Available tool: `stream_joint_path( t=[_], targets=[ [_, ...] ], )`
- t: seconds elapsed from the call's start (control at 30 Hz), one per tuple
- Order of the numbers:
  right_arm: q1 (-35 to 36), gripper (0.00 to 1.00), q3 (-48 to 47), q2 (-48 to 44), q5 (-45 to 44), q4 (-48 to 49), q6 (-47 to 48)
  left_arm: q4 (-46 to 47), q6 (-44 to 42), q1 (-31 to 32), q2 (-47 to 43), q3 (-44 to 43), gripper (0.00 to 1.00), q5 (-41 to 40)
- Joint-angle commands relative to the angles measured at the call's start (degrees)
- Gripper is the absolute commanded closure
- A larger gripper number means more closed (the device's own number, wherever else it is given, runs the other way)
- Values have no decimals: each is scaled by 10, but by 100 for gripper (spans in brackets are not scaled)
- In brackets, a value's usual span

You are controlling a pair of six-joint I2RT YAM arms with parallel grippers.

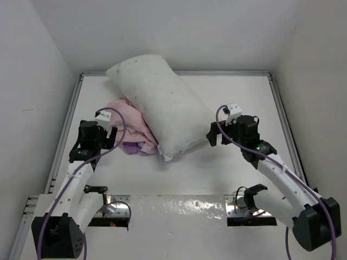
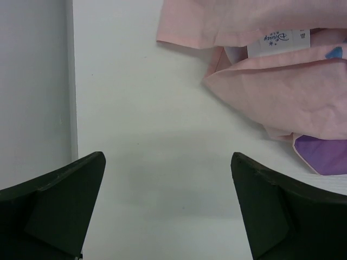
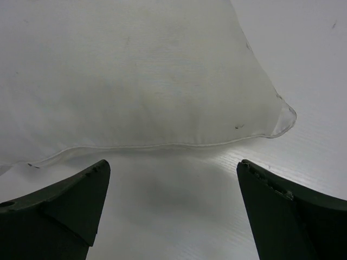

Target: Put the pillow into the pillowcase

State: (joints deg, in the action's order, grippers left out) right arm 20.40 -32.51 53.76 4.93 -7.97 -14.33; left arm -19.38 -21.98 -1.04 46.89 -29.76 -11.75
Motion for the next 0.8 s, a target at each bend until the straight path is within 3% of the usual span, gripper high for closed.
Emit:
stream_joint_path(
  t=[0.0,0.1,0.17,0.27,0.37,0.53,0.77],
  targets=[
    [2,1,-42,12,-11,-3,17,33,23,3,-1,-16,0,-1],
    [10,1,-82,44,-26,-13,38,26,-4,4,5,-41,0,41],
    [44,1,-118,73,-48,-25,60,-5,-78,4,14,-65,0,115],
    [109,1,-210,157,-102,-46,115,-36,-154,4,45,-94,0,221],
    [140,1,-292,250,-92,-47,129,-34,-173,4,86,-113,0,267],
    [164,1,-368,398,-65,-13,100,8,-197,21,157,-131,0,246],
    [177,4,-428,506,-53,-19,76,93,-178,23,221,-119,0,241]
  ],
)
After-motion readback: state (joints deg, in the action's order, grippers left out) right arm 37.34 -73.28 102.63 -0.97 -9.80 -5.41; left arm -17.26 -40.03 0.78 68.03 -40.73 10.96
